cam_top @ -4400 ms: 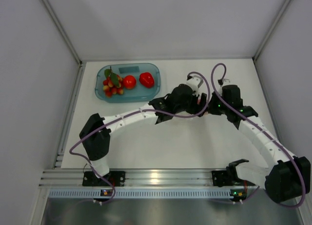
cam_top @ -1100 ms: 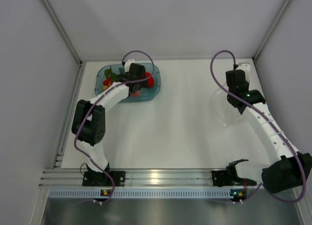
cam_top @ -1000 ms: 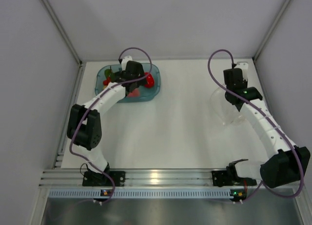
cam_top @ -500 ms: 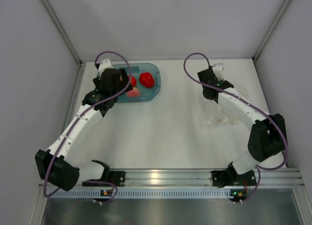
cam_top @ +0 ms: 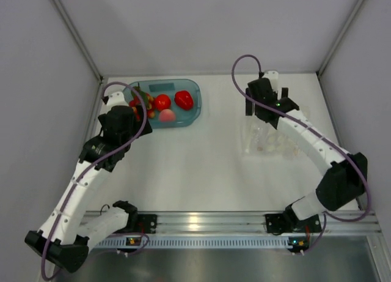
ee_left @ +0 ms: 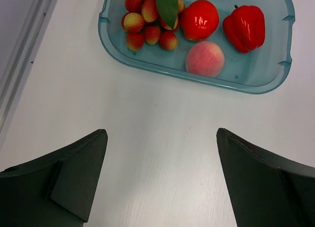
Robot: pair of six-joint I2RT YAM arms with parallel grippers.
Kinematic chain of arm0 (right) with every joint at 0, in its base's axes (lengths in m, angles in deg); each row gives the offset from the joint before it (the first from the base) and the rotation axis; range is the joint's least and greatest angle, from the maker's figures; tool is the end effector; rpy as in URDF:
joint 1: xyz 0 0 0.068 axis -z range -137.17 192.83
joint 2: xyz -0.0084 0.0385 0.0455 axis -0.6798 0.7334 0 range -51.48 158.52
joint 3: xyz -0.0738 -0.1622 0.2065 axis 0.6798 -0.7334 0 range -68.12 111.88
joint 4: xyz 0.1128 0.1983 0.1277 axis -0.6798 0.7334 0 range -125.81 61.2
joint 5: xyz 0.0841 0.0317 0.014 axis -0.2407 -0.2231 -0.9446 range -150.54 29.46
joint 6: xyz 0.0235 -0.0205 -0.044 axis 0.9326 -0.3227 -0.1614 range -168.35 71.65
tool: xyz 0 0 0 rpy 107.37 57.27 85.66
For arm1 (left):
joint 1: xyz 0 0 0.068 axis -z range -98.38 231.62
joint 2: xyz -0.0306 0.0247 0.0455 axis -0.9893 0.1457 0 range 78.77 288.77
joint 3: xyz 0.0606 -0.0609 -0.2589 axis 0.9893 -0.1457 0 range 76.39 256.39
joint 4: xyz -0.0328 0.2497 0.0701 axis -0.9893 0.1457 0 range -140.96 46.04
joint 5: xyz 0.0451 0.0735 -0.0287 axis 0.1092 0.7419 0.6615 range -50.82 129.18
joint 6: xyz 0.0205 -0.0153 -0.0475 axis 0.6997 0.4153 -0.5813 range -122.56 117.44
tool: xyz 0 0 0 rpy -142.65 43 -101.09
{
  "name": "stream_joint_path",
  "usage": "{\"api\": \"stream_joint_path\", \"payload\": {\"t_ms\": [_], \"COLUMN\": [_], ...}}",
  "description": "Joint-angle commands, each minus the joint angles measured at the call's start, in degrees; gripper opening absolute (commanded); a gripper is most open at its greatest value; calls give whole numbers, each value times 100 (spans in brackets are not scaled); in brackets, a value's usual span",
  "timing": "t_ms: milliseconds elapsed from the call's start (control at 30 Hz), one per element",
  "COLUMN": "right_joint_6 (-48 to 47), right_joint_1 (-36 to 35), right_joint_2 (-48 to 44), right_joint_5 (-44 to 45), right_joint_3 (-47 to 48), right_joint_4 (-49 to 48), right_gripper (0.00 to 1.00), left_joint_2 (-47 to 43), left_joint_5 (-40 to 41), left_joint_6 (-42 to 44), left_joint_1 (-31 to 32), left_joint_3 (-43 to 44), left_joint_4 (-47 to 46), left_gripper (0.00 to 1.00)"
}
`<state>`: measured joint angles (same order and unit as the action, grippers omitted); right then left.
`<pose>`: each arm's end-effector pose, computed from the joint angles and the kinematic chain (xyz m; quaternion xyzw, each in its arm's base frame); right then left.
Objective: Open the zip-top bag and remove the fake food
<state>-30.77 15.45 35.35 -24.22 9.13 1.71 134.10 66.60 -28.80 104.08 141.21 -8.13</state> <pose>0.3001 0.1316 0.3203 0.0381 0.8909 -0.1351 0.4320 0.1816 -0.0574 0.3721 -0.1407 0.8510 0.0000 0.5060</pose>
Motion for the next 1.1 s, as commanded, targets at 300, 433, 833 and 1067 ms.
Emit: {"api": "stream_joint_path", "payload": {"t_ms": [300,433,833,1067], "right_joint_6": [-667,-888,-783,-695], "right_joint_1": [-66,-75,-66,-66], "right_joint_2": [-4206,-5471,-6406,-6257], "right_joint_5": [-494,-485,-705,-687], "right_joint_3": [-1668,-2170,-2469,-2496], "right_joint_4": [-236,-96,669,643], "right_gripper": [99,99,99,99], "left_joint_2": [-1525,-1973,-3248,-3213], "left_joint_5": [422,405,123,88], "left_joint_6": [506,593,796,805], "left_joint_1": [-40,-31,-31,-31], "left_joint_3": [-751,-909,-1164,-1147], "left_joint_4": [270,279,287,287], "left_gripper": [98,98,98,98]}}
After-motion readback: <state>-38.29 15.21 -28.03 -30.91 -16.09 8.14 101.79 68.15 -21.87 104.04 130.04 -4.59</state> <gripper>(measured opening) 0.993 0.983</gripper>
